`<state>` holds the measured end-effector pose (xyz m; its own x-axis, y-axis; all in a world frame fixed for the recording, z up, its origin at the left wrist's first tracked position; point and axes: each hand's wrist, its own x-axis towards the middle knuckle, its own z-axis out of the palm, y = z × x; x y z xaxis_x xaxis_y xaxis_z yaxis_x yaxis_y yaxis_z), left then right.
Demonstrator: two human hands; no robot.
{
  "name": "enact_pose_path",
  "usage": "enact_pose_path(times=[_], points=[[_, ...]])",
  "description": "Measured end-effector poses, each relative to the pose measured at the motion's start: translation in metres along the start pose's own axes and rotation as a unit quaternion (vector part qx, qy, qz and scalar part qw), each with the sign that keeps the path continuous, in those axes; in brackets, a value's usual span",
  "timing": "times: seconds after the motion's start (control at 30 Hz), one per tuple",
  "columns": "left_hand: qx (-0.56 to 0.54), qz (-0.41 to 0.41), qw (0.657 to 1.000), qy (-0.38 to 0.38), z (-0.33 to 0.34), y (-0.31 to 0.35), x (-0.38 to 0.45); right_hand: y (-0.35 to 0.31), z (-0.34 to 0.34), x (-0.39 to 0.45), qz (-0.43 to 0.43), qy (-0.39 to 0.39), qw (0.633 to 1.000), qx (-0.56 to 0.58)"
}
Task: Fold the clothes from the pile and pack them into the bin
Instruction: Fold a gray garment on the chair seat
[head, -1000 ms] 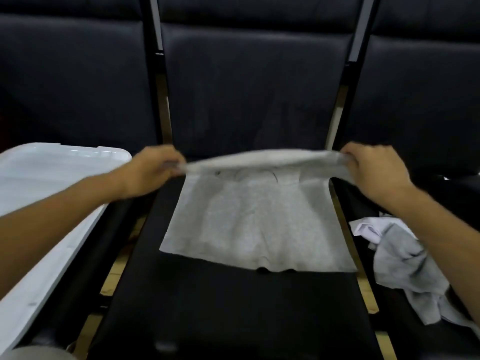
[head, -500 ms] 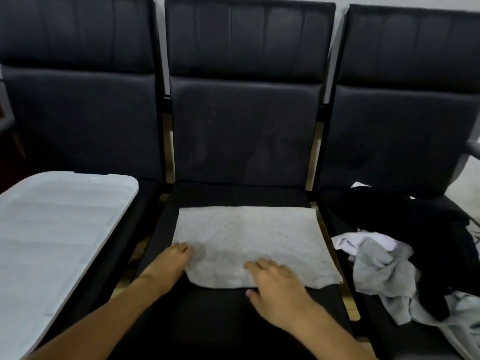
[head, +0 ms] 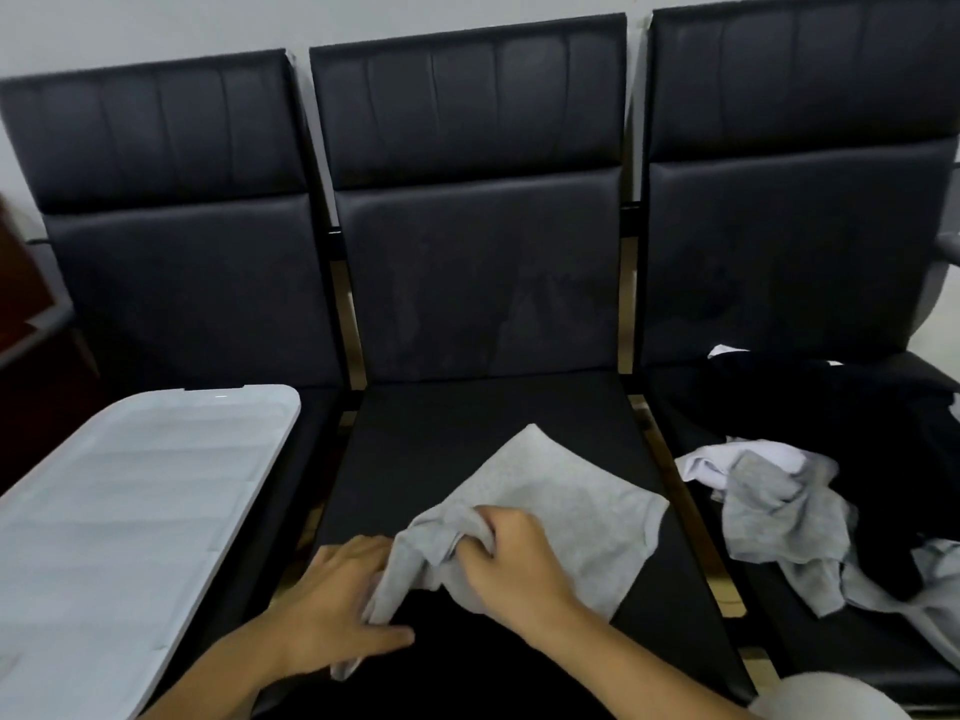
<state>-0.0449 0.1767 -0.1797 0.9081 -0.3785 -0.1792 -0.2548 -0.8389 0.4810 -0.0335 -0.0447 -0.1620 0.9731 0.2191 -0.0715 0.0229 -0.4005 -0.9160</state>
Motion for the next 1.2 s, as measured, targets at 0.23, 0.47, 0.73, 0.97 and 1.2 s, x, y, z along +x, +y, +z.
enact_pose_path(times=[0.23, 0.47, 0.73, 0.97, 1.2], points=[[-0.156, 0.012, 0.965, 0.211, -0.028, 0.04, 0.086, 0.033, -0.085, 0.015, 0.145, 0.121, 0.976, 0.106], [-0.152, -0.174, 0.973, 0.015, 0.017, 0.065, 0.225, 0.112, -0.166, 0.05, 0.202, 0.078, 0.955, -0.202], [-0.187, -0.263, 0.945, -0.055, 0.045, 0.059, 0.255, 0.137, -0.145, 0.08, 0.258, -0.012, 0.931, -0.257], [-0.45, -0.208, 0.861, -0.117, -0.026, 0.036, 0.154, 0.076, -0.135, 0.078, 0.147, -0.059, 0.972, -0.173], [-0.493, -0.152, 0.851, 0.1, -0.103, 0.002, -0.051, -0.063, -0.044, 0.039, -0.18, -0.096, 0.972, -0.119]])
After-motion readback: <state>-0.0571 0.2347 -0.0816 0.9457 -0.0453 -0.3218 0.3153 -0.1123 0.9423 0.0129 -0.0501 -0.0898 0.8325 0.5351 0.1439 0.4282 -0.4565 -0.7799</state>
